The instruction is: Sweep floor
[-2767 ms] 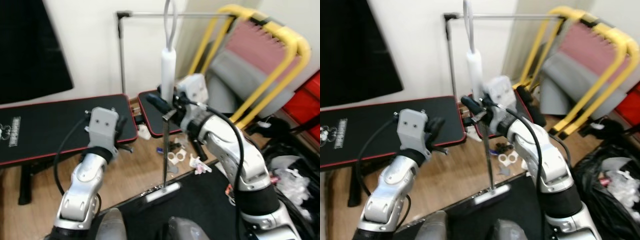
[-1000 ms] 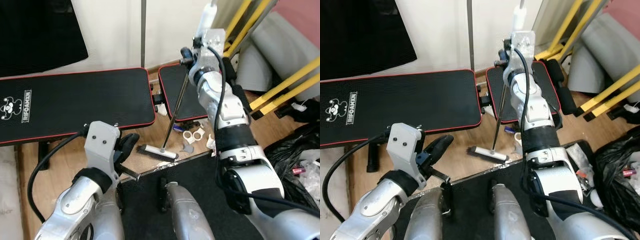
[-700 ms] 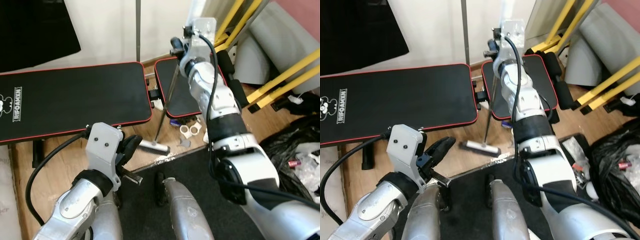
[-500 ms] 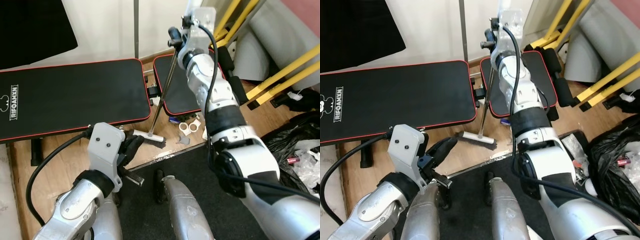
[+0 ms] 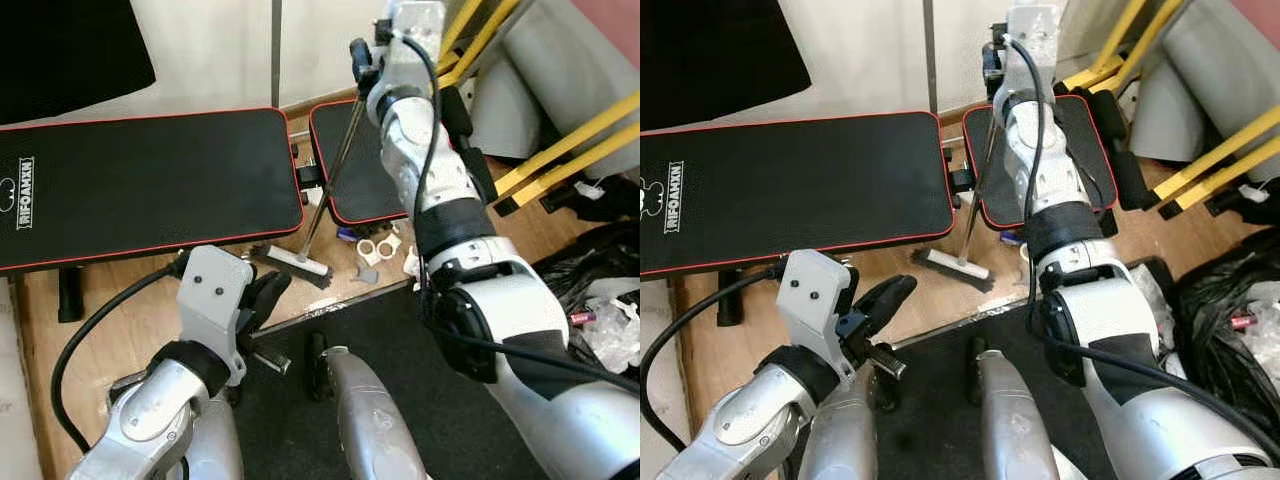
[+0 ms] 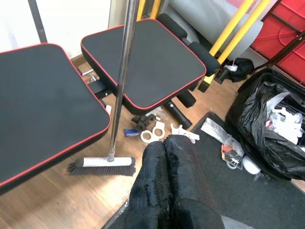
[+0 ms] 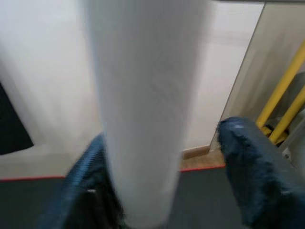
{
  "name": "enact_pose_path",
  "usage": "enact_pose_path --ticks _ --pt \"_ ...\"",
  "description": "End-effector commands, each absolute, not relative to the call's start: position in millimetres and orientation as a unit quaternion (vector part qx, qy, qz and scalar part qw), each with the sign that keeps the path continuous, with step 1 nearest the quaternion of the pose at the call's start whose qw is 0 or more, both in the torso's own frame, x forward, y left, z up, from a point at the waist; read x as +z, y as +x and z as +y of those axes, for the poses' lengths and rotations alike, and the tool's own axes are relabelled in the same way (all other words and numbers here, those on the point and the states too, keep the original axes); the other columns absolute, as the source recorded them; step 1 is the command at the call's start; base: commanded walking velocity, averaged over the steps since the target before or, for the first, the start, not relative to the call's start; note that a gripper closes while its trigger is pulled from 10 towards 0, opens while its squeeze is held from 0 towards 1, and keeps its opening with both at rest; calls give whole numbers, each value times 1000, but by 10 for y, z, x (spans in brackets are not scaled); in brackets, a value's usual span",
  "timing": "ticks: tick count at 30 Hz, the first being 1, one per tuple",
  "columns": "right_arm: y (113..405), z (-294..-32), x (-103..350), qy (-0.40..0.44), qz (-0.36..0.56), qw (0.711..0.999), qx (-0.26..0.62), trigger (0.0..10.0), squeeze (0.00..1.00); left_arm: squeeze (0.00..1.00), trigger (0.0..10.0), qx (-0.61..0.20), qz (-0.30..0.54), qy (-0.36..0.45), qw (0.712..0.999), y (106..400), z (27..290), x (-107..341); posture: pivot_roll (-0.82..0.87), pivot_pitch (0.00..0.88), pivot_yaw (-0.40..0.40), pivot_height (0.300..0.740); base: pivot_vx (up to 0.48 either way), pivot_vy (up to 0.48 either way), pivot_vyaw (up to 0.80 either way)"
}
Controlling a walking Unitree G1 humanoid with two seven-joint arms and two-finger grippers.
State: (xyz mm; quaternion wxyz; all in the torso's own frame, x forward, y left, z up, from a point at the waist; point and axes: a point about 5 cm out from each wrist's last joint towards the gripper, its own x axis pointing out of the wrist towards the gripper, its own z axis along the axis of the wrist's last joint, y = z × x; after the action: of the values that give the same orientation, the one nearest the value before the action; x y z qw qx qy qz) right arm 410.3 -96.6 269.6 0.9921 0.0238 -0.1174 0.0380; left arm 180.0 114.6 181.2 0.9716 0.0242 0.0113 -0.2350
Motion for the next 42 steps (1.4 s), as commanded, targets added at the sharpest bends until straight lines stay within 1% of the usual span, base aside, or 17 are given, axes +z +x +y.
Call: enact_pose_path --ticks 1,6,8,14,22,23,25,26,27,29,30,36,37,39,41,42 --pt "4092 -1017 2612 32 -114 992 34 10000 1000 0 10000 -242 32 17 970 1783 1126 1743 -85 414 -192 740 0 0 0" --pt "4081 -1040 2584 29 -114 992 41 10000 1000 0 10000 -241 32 17 970 1795 1131 1737 -82 407 -186 740 0 0 0" --pt "4029 -1083 2533 26 -115 991 57 10000 1000 0 10000 -243 33 19 969 1818 1132 1723 -73 397 -178 740 0 0 0" --pt "3949 -1157 2387 20 -101 993 66 10000 1000 0 10000 -241 33 21 970 1865 1135 1705 -87 388 -180 740 0 0 0" --pt "3859 -1169 2280 25 -88 993 76 10000 1000 0 10000 -244 33 22 969 1910 1126 1679 -88 367 -175 740 0 0 0" --pt "3830 -1188 2254 22 -83 993 77 10000 843 0 10000 -244 32 23 969 1918 1124 1673 -89 358 -176 740 0 0 0" --pt "3830 -1188 2254 22 -83 993 77 10000 843 0 10000 -244 32 23 969 1918 1124 1673 -89 358 -176 740 0 0 0" --pt "3723 -1261 2159 23 -60 995 83 10000 302 0 10000 -243 31 23 969 1931 1122 1664 -89 355 -177 740 0 0 0" --pt "3670 -1292 2110 24 -48 995 87 10000 243 0 10000 -243 31 23 969 1936 1121 1658 -92 349 -176 740 0 0 0" --pt "3620 -1315 2071 25 -38 995 92 10000 243 0 10000 -243 31 23 969 1941 1121 1652 -92 349 -176 740 0 0 0" --pt "3572 -1344 2038 30 -30 995 95 10000 0 0 10000 -243 31 23 969 1948 1121 1650 -99 344 -175 740 0 0 0" --pt "3439 -1418 1960 42 -14 994 102 10000 0 0 10000 -244 29 22 969 1972 1118 1639 -110 336 -174 740 0 0 0" --pt "3349 -1444 1924 58 -8 993 106 10000 0 0 10000 -245 28 21 969 1985 1114 1633 -113 332 -173 740 0 0 0" --pt "3328 -1447 1911 63 -6 992 107 10000 0 0 10000 -245 28 21 969 2000 1113 1625 -120 322 -169 740 0 0 0" --pt "3195 -1409 1920 102 -9 985 138 10000 0 0 10000 -246 26 22 969 2037 1107 1611 -122 313 -170 740 0 0 0" --pt "3195 -1409 1920 102 -9 985 138 10000 0 0 10000 -246 26 22 969 2037 1107 1611 -122 313 -170 740 0 0 0"
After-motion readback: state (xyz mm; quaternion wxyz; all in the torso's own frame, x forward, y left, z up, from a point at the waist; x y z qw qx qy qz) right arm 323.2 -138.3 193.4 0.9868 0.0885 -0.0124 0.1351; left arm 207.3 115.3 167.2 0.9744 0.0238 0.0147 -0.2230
